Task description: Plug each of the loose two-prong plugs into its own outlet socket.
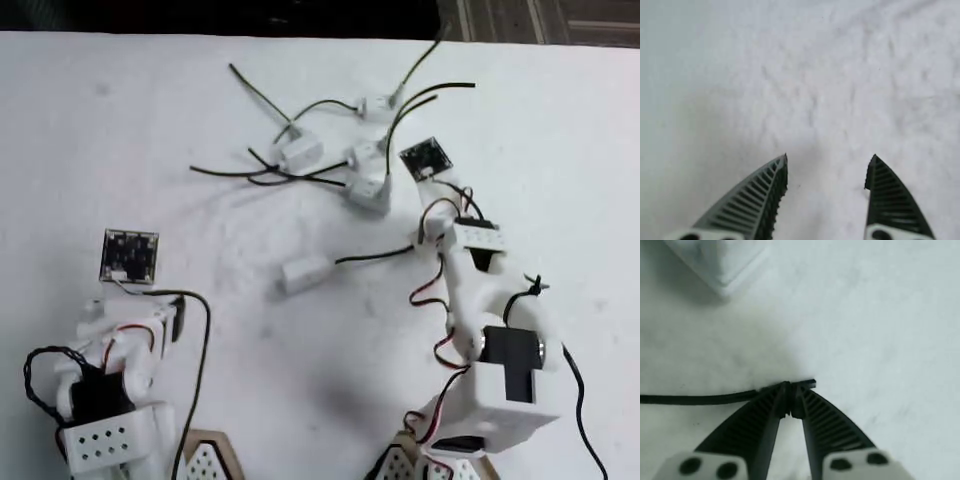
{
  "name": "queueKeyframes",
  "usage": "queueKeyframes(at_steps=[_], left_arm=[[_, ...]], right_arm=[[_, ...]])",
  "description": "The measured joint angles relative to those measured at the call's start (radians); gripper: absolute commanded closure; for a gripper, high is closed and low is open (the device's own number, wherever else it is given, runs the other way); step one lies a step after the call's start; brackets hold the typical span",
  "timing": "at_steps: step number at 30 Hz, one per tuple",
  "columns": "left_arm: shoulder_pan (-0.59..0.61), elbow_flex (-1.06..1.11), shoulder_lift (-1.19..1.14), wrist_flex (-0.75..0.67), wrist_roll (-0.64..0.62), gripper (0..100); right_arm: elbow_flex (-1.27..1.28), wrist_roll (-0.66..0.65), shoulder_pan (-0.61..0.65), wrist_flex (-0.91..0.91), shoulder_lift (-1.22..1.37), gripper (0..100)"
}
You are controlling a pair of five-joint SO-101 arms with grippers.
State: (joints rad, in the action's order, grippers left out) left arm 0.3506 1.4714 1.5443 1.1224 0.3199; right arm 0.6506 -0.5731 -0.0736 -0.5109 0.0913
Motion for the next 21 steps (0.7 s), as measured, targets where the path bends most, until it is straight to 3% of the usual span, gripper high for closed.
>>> queueKeyframes(at_steps=[7,14,21], left_arm=[[0.000,0.000,0.000,0.000,0.000,74],[0.000,0.000,0.000,0.000,0.000,74],[0.000,0.000,0.000,0.000,0.000,74]], right_arm=[[0.086,0.011,0.098,0.000,-0.187,98.1],[0.143,0.216,0.358,-0.095,-0.445,97.9],[0.143,0.393,0.588,-0.074,-0.454,98.0]])
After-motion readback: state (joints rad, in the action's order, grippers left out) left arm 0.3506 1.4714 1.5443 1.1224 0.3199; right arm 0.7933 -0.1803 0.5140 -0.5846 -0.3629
